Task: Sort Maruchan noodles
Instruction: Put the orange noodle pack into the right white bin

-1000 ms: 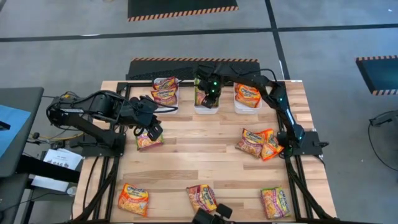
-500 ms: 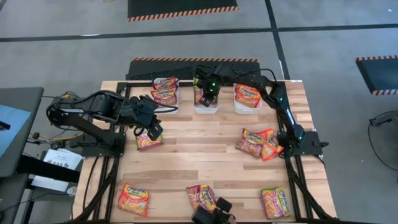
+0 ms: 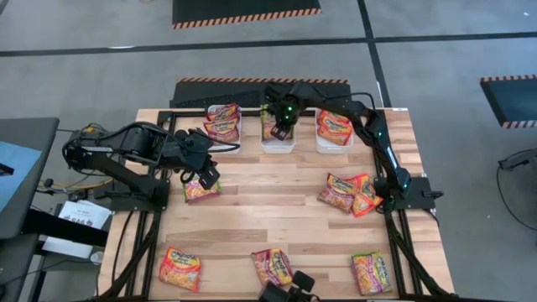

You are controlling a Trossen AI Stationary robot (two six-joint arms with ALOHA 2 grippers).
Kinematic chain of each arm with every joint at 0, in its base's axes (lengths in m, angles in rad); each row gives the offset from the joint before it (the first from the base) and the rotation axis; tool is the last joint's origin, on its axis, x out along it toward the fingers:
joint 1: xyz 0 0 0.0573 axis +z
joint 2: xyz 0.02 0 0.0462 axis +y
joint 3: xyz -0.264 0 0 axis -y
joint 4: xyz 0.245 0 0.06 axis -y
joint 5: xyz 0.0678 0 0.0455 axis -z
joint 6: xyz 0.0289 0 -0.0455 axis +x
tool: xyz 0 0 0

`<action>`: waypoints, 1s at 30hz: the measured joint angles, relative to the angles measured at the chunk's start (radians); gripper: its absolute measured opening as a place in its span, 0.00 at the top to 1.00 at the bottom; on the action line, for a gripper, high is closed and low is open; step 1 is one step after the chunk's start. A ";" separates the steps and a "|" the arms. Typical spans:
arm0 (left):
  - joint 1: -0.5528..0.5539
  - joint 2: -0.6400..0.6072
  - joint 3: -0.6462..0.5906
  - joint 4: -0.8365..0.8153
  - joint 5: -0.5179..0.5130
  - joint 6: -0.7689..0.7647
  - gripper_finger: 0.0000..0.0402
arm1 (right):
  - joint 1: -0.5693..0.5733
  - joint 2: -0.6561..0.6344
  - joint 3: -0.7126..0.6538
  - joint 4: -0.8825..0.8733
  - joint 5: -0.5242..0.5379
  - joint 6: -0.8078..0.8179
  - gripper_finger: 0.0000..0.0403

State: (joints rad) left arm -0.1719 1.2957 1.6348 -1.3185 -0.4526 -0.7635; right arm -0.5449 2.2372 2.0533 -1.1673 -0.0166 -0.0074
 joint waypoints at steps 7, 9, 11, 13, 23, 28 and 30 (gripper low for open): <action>0.000 0.000 0.000 -0.001 0.002 -0.001 0.70 | 0.000 0.000 0.116 -0.194 -0.006 0.003 0.62; 0.000 0.000 0.000 -0.002 0.021 -0.001 0.70 | 0.000 0.000 0.157 -0.282 -0.008 0.003 0.62; 0.000 0.000 0.000 -0.002 0.042 0.003 0.70 | 0.001 -0.001 0.197 -0.365 -0.009 0.012 0.62; 0.000 0.000 0.000 -0.002 0.052 0.016 0.70 | 0.005 -0.002 0.226 -0.409 -0.011 0.027 0.62; 0.000 0.000 0.000 -0.110 0.054 0.022 0.70 | 0.077 -0.171 0.180 -0.402 -0.128 0.109 0.62; -0.013 0.000 0.000 -0.167 0.055 0.027 0.70 | 0.142 -0.327 0.059 -0.403 -0.113 0.187 0.62; -0.026 0.000 0.000 -0.194 0.059 0.026 0.70 | 0.178 -0.390 -0.009 -0.404 -0.095 0.229 0.62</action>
State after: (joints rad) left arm -0.1977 1.2961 1.6348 -1.5129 -0.3941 -0.7372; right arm -0.3672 1.8467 2.0439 -1.5711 -0.1120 0.2217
